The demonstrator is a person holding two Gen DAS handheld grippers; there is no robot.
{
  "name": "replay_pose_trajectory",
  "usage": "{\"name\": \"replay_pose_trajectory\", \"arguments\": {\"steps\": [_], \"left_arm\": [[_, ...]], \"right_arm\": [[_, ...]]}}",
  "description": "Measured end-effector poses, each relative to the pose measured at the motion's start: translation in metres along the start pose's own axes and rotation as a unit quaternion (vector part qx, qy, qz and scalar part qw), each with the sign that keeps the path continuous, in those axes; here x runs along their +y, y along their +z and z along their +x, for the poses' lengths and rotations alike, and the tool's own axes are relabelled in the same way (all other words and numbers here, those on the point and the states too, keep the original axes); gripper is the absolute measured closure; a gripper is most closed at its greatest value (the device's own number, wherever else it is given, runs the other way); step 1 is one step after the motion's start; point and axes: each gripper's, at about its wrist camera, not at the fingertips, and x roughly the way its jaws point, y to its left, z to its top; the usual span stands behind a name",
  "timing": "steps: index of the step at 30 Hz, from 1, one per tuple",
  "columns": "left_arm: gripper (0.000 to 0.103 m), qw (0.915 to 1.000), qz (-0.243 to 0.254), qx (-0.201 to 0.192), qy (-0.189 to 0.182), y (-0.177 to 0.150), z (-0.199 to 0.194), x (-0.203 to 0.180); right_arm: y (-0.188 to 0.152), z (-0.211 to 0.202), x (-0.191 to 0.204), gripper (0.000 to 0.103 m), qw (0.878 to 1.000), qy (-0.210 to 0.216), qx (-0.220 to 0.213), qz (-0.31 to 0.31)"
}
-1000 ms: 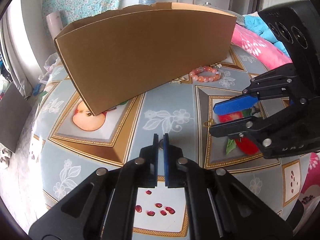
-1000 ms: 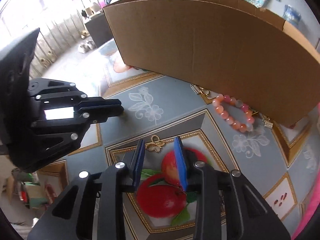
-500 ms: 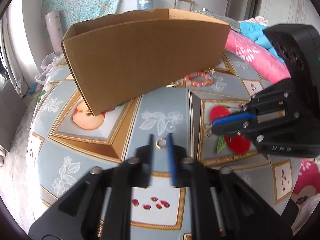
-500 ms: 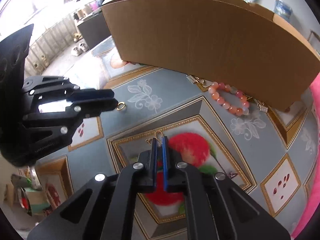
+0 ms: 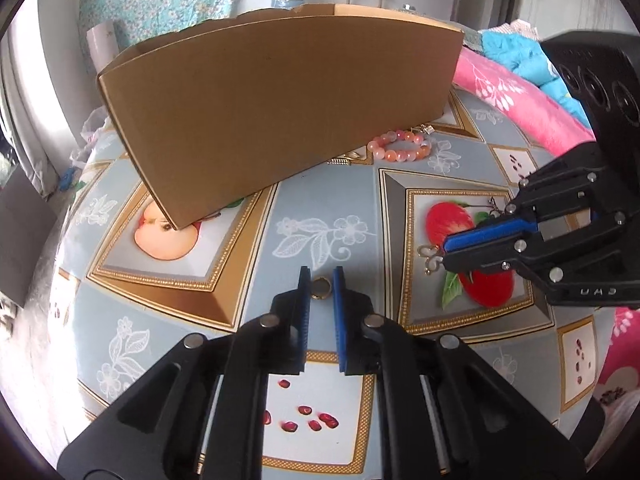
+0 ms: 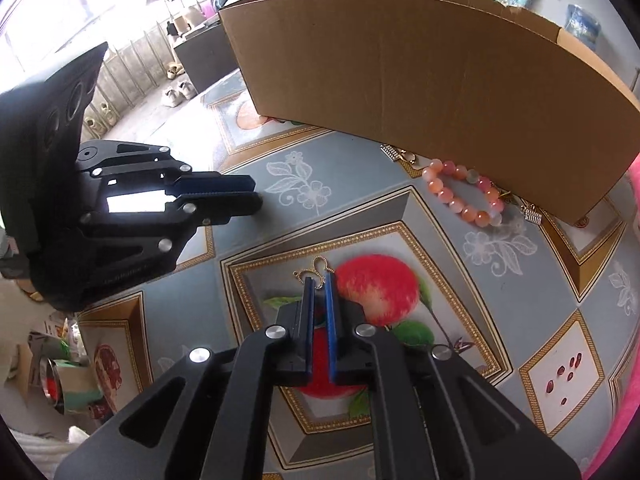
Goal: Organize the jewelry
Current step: 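Close the left tool on the gold ring while the right tool grasps a gold charm, then carry the ring and charm into the box and open both tools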
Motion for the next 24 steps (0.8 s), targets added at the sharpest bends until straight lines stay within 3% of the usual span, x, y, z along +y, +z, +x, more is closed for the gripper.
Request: {"name": "replay_pose_trajectory", "arguments": {"steps": [2,6,9,12,16,18,24], "left_arm": [[0.093,1.0,0.006,0.0,0.007,0.0,0.0,-0.003],[0.093,1.0,0.002,0.002,-0.002,0.0,0.0,-0.001],[0.093,0.9999,-0.005,0.003,-0.01,0.0,0.0,0.002],[0.093,1.0,0.003,0.003,-0.005,-0.001,-0.001,0.001],[0.093,0.9999,-0.006,0.002,-0.014,-0.001,-0.001,0.004],[0.093,0.9998,-0.01,0.002,-0.018,-0.001,-0.001,0.006],[0.093,0.9999,-0.005,0.003,-0.014,-0.001,-0.002,0.006]], "right_arm": [[0.001,0.0,0.002,0.094,1.0,0.0,0.003,-0.009],[0.002,0.001,0.017,0.059,0.998,-0.002,0.011,-0.061],[0.0,0.002,0.029,0.059,0.989,-0.021,0.01,-0.146],[0.005,0.005,0.022,0.06,0.986,0.014,0.019,-0.164],[0.013,0.009,0.011,0.089,0.98,0.038,0.025,-0.193],[0.018,0.011,0.009,0.092,0.979,0.042,0.032,-0.196],[0.016,0.012,0.029,0.092,0.972,-0.012,0.034,-0.231]]}}
